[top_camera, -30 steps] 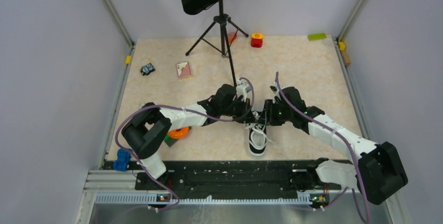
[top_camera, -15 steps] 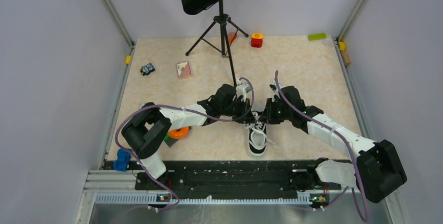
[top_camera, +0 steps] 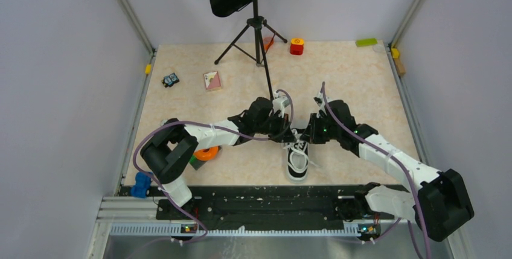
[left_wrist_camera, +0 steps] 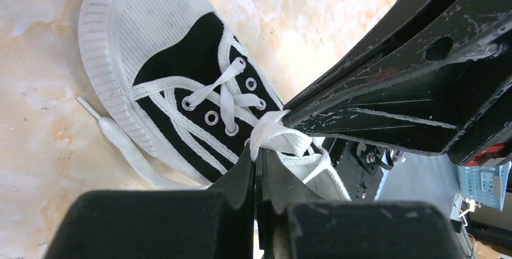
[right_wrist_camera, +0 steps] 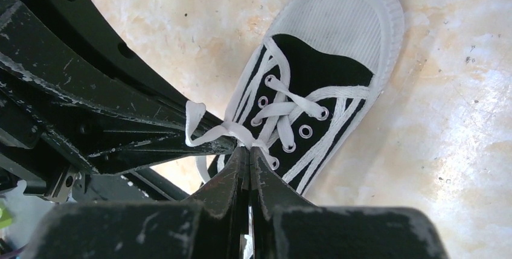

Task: Tie the shoes
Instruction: Cross the shoelace with the shoelace.

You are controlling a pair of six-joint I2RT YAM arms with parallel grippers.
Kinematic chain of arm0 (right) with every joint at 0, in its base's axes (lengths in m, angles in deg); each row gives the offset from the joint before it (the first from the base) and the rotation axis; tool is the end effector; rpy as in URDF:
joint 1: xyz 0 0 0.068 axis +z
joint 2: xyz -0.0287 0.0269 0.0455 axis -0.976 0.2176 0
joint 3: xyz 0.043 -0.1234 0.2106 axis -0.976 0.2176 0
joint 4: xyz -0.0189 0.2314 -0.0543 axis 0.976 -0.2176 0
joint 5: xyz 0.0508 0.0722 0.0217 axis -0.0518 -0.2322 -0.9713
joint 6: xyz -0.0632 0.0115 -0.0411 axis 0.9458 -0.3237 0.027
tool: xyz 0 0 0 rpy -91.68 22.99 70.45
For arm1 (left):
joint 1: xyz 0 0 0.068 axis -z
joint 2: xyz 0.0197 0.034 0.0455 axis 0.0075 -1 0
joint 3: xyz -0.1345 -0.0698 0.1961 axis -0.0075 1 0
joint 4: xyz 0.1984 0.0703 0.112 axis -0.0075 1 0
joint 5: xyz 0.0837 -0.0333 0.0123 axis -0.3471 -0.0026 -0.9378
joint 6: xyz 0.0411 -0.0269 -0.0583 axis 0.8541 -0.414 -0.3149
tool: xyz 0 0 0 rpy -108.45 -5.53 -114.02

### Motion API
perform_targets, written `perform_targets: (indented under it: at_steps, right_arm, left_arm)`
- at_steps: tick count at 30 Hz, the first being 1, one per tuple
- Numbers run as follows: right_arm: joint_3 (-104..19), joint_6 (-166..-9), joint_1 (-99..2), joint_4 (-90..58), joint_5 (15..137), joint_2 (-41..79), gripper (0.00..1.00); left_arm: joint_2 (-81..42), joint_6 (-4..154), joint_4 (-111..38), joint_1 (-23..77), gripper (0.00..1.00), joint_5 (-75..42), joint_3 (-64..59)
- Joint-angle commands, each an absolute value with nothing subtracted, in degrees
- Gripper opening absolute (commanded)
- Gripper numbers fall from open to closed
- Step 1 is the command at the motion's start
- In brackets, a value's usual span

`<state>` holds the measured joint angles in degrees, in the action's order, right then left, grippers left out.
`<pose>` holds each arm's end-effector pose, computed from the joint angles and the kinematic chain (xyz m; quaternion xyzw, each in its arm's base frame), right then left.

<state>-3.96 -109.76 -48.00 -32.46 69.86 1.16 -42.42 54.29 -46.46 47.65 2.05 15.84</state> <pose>0.1987 0.1295 0.1888 -0.0497 0.9119 0.2869 0.2892 0.2256 -0.2870 0.1692 0.2193 0.8300 -0.4583 0.2301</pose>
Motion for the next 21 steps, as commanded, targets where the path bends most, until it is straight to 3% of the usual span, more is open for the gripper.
perform_targets:
  at_steps: [1, 21]
  right_arm:
    - [-3.36, -109.82, -48.43, -32.08, 70.29, -0.75, 0.0]
    - [-1.37, -110.31, -48.38, -33.03, 72.2, -4.32, 0.0]
  left_arm:
    - [-40.22, 54.69, -47.71, 47.2, 0.0, 1.34, 15.32]
    - [-40.81, 51.35, -50.19, 47.02, 0.0, 2.68, 14.92]
